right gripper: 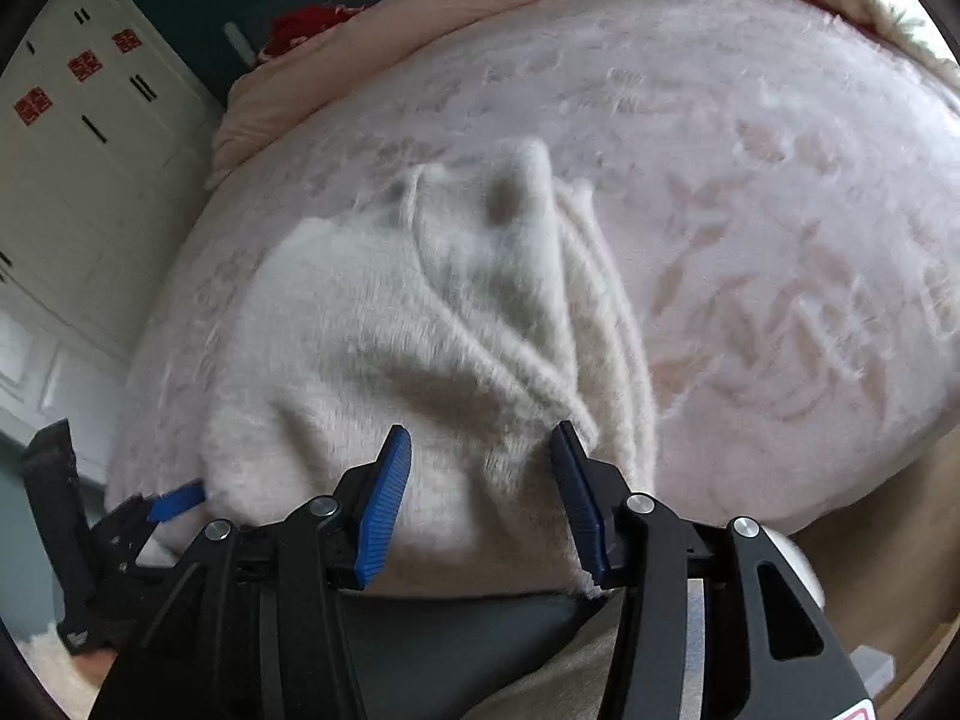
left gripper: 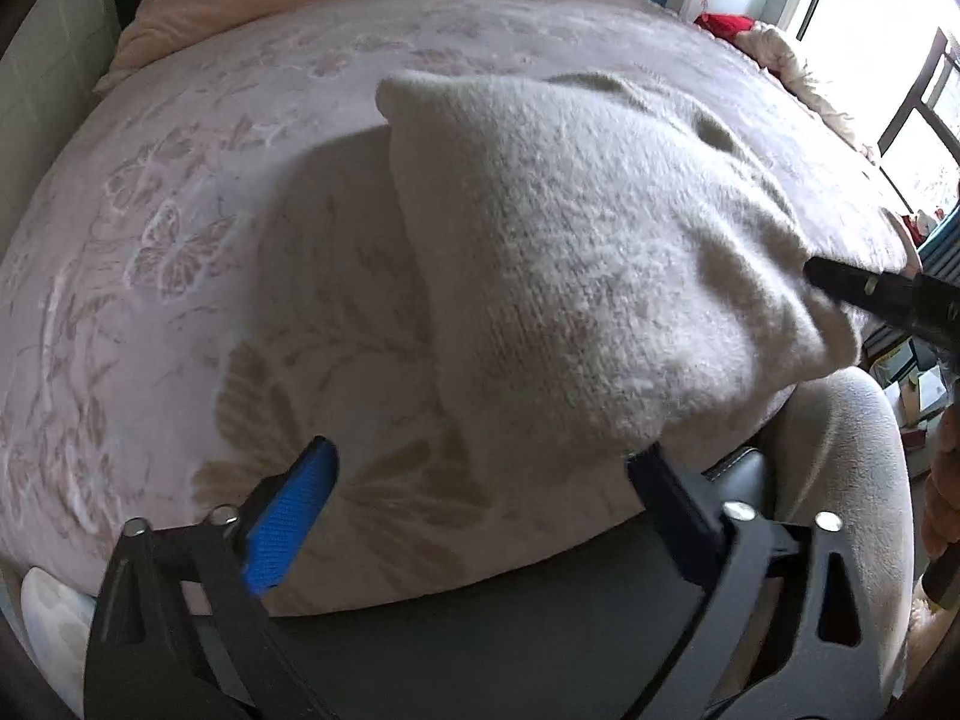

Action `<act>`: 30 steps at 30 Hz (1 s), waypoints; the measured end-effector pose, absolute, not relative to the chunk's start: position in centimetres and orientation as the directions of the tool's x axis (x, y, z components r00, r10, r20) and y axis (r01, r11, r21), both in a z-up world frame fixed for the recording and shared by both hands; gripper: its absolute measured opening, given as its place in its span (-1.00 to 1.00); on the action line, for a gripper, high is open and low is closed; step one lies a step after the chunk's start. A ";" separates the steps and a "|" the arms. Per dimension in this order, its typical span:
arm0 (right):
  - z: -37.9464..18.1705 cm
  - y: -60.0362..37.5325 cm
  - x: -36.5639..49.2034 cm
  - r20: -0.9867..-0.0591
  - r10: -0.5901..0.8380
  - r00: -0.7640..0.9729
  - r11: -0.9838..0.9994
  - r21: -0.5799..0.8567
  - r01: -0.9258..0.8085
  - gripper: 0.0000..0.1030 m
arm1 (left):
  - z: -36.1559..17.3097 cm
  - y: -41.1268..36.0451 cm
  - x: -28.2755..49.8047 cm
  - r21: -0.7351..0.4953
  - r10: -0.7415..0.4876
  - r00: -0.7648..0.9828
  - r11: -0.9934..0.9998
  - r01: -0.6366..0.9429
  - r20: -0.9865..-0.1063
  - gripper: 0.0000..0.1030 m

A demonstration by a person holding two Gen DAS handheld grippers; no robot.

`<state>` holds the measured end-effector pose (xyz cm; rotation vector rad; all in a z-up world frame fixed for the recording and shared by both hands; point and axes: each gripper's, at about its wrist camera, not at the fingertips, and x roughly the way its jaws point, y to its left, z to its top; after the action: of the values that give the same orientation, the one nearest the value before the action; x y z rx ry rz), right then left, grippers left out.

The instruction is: Fold small clothes

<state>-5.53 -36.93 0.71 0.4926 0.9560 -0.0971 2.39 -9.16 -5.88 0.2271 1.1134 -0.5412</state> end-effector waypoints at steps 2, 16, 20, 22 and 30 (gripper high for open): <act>1.6 -37.5 -5.7 -0.777 0.102 0.621 0.878 0.363 0.311 0.25 | -5.7 -9.7 2.1 -0.073 -0.293 0.339 0.842 0.535 -0.894 0.58; 2.2 -40.0 -4.3 -0.816 0.022 0.577 0.929 0.230 0.291 -0.66 | -6.3 -10.8 2.5 -0.115 -0.295 0.268 0.840 0.529 -0.917 -0.03; -3.0 -41.2 -4.6 -0.879 0.066 0.472 0.898 0.258 0.355 -0.42 | -6.1 -10.4 2.4 -0.142 -0.307 0.249 0.845 0.515 -0.919 0.00; -0.7 -42.0 -5.4 -0.840 0.096 0.534 0.863 0.337 0.377 -0.40 | -4.7 -10.0 2.0 -0.136 -0.322 0.274 0.835 0.533 -0.906 -0.02; 5.9 -35.0 -1.4 -0.725 0.301 0.620 0.881 0.460 0.110 -0.83 | 1.2 -7.8 1.6 -0.116 -0.358 0.408 0.853 0.509 -0.840 0.31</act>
<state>-1.37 -35.00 5.87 0.4971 0.9053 0.1148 1.56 -7.83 1.19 0.1673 1.0125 -0.5499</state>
